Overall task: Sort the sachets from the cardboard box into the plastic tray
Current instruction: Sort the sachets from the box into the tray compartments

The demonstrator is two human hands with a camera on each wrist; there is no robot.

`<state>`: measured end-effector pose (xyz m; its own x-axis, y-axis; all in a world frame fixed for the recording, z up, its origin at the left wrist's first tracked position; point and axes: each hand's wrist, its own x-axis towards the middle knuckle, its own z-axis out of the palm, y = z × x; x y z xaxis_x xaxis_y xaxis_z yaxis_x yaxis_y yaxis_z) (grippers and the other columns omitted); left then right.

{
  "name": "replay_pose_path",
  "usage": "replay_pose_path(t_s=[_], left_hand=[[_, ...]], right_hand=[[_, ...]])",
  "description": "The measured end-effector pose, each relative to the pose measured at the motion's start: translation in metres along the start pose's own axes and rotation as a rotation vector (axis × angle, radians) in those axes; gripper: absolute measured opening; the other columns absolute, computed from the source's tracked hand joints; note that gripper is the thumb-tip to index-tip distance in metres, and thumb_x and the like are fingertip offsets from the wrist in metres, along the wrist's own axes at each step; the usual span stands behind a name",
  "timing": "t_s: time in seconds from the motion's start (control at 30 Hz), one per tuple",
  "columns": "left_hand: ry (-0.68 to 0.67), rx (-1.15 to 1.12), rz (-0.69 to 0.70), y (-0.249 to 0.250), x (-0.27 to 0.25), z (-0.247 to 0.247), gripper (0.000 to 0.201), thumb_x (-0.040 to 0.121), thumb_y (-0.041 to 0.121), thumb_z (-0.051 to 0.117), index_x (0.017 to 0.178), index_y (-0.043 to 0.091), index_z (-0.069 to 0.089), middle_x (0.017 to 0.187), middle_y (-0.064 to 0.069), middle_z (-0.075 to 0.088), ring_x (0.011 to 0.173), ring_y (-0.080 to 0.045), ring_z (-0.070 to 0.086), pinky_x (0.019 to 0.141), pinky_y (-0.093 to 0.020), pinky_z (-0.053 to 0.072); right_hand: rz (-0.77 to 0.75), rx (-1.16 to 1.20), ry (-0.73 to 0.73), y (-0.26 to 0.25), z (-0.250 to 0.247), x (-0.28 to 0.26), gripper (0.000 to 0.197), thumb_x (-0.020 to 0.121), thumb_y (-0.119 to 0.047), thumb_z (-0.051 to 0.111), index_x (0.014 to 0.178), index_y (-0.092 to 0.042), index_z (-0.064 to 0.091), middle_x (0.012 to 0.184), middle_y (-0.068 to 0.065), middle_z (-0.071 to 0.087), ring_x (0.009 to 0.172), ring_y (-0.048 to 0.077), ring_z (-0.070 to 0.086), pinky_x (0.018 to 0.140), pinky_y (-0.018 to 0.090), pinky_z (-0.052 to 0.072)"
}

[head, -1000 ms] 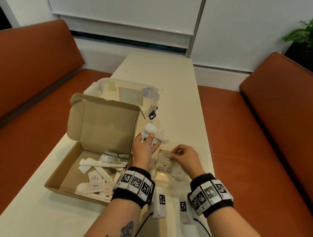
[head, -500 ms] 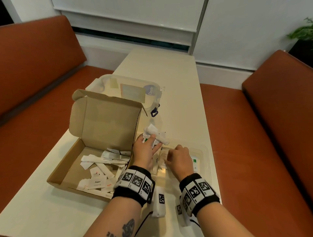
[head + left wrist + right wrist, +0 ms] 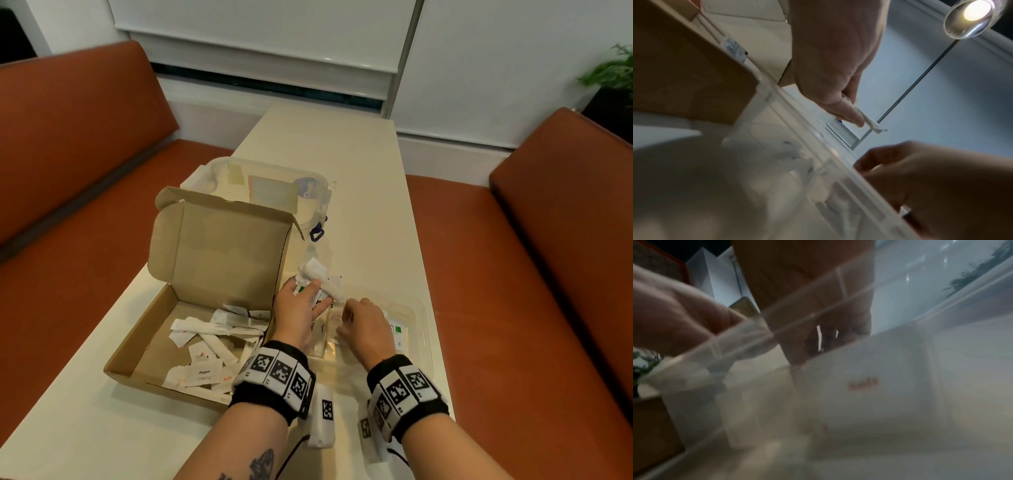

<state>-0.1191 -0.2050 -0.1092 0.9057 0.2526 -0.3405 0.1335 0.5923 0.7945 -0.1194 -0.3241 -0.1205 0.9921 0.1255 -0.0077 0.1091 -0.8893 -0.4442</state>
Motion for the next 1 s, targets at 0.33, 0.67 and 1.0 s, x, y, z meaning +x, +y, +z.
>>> replay_pose_path(t_s=[0.33, 0.67, 1.0], left_hand=[[-0.086, 0.071, -0.021, 0.000, -0.006, 0.005, 0.025, 0.093, 0.005, 0.054, 0.118, 0.007, 0.059, 0.105, -0.015, 0.069, 0.085, -0.018, 0.070, 0.064, -0.027, 0.057], [-0.162, 0.027, -0.081, 0.003, -0.013, 0.008, 0.023, 0.096, 0.007, 0.051, 0.117, 0.001, 0.056, 0.096, -0.015, 0.069, 0.084, -0.019, 0.070, 0.071, -0.028, 0.058], [-0.248, -0.022, -0.127, 0.001, -0.017, 0.017, 0.024, 0.096, 0.011, 0.051, 0.118, 0.002, 0.055, 0.108, -0.019, 0.067, 0.091, -0.024, 0.070, 0.074, -0.033, 0.059]], right_hand=[[-0.189, 0.136, 0.117, -0.016, -0.026, 0.009, 0.026, 0.089, -0.032, 0.061, 0.110, -0.018, 0.066, 0.097, 0.000, 0.062, 0.092, 0.013, 0.055, 0.073, 0.019, 0.036], [-0.047, 0.371, 0.104, -0.016, -0.039, 0.005, 0.018, 0.088, -0.020, 0.065, 0.101, -0.010, 0.073, 0.092, 0.004, 0.073, 0.086, 0.015, 0.066, 0.080, 0.023, 0.051], [0.137, 0.824, 0.025, -0.005, -0.053, 0.001, 0.013, 0.089, -0.007, 0.059, 0.087, -0.005, 0.071, 0.080, 0.010, 0.071, 0.075, 0.019, 0.064, 0.075, 0.030, 0.053]])
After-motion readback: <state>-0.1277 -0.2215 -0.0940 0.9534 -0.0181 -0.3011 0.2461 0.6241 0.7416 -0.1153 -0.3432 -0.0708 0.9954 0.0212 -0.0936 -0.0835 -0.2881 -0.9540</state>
